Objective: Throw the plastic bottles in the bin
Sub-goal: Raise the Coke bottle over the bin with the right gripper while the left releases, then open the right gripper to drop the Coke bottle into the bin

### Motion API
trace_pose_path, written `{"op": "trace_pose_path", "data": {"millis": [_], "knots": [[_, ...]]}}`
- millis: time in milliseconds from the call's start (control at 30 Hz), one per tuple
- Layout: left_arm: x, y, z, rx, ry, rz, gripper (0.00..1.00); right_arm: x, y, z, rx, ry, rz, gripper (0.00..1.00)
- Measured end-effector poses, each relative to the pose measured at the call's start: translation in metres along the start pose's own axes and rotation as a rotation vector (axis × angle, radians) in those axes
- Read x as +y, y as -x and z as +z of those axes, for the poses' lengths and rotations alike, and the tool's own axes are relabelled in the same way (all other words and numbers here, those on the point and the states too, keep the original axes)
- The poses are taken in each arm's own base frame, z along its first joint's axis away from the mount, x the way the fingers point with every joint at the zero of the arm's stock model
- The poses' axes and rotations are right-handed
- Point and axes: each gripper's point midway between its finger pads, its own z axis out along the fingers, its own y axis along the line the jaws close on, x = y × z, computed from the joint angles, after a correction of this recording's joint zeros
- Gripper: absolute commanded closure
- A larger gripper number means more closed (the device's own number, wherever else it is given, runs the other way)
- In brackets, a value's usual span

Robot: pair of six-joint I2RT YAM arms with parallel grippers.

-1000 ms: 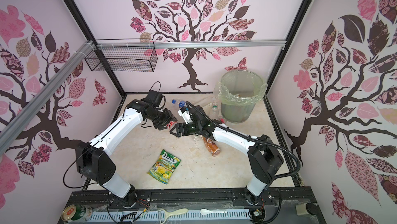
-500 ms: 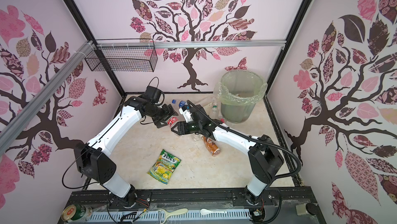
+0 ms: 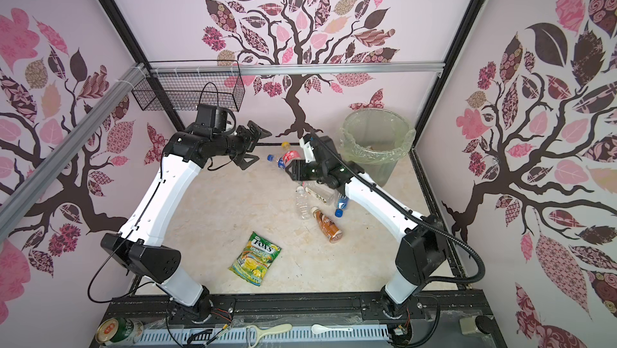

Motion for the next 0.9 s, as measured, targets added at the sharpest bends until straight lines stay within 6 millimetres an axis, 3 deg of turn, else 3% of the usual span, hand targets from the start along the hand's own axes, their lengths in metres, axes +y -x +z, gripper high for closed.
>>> {"op": "trace_pose_path", "data": {"millis": [133, 300, 500, 633, 733, 833, 900], "knots": [[-0.009, -0.002, -0.001, 0.006, -0.031, -0.023, 0.02, -0.006, 0.075, -0.049, -0.212, -0.117, -0.075, 0.54], [-0.026, 0.000, -0.008, 0.001, -0.084, -0.027, 0.02, 0.011, 0.158, -0.137, -0.508, -0.260, -0.197, 0.53], [-0.035, -0.002, -0.012, 0.013, -0.112, -0.032, 0.02, 0.019, 0.215, -0.234, -0.781, -0.462, -0.301, 0.52], [-0.034, -0.003, -0.007, 0.029, -0.107, -0.039, 0.02, 0.009, 0.233, -0.267, -0.860, -0.581, -0.341, 0.52], [-0.033, -0.003, -0.005, 0.035, -0.104, -0.044, 0.02, -0.025, 0.238, -0.274, -0.856, -0.675, -0.324, 0.51], [-0.033, -0.004, -0.005, 0.042, -0.106, -0.048, 0.02, -0.092, 0.231, -0.259, -0.775, -0.792, -0.259, 0.49], [-0.033, -0.005, -0.005, 0.045, -0.107, -0.051, 0.02, -0.142, 0.218, -0.236, -0.685, -0.843, -0.190, 0.28]]}}
